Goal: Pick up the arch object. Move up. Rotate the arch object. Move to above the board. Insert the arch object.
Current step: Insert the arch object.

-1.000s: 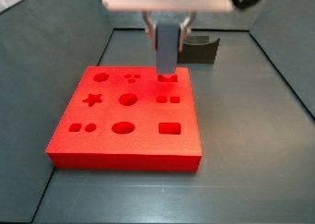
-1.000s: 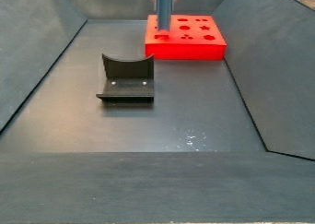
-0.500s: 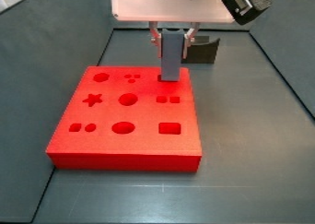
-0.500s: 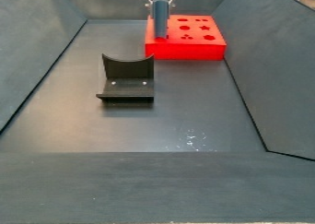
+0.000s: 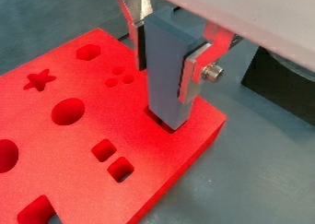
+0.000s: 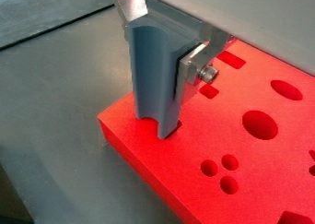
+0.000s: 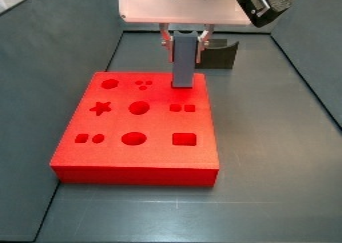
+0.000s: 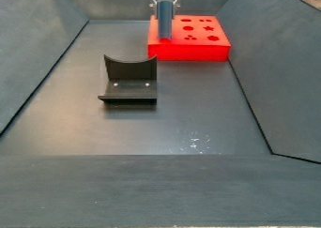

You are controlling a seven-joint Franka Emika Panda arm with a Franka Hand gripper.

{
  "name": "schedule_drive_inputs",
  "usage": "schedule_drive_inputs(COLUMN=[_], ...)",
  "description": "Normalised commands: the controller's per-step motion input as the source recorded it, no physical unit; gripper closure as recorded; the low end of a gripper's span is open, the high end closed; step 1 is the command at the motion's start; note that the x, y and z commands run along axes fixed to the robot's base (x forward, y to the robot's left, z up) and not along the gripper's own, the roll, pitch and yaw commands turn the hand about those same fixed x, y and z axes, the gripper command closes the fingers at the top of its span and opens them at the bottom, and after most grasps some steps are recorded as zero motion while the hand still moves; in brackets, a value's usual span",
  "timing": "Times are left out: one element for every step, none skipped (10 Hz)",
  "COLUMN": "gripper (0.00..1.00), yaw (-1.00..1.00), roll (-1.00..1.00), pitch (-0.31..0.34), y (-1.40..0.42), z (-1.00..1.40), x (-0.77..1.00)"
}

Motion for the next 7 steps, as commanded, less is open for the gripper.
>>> schedule_drive_inputs(gripper=[1.00,1.00,1.00,1.00,1.00,1.00,1.00], yaw=[0.00,0.00,0.00,0.00,0.05,0.05,0.03], roll=[-0.02,-0.07,-0.06,-0.02,0.00,0.03,0.05], pitch=[0.000,0.007,0.000,0.000,0.000,0.000,0.000], y=[-0.12,-0.11,-0.11,-0.06,-0.01,-0.05,-0.06], z=[-0.37,-0.40,-0.42,-0.48,-0.56,-0.54,-0.49], x=[0.10,0.23,0.21,0.15,0.14,0.13,0.08])
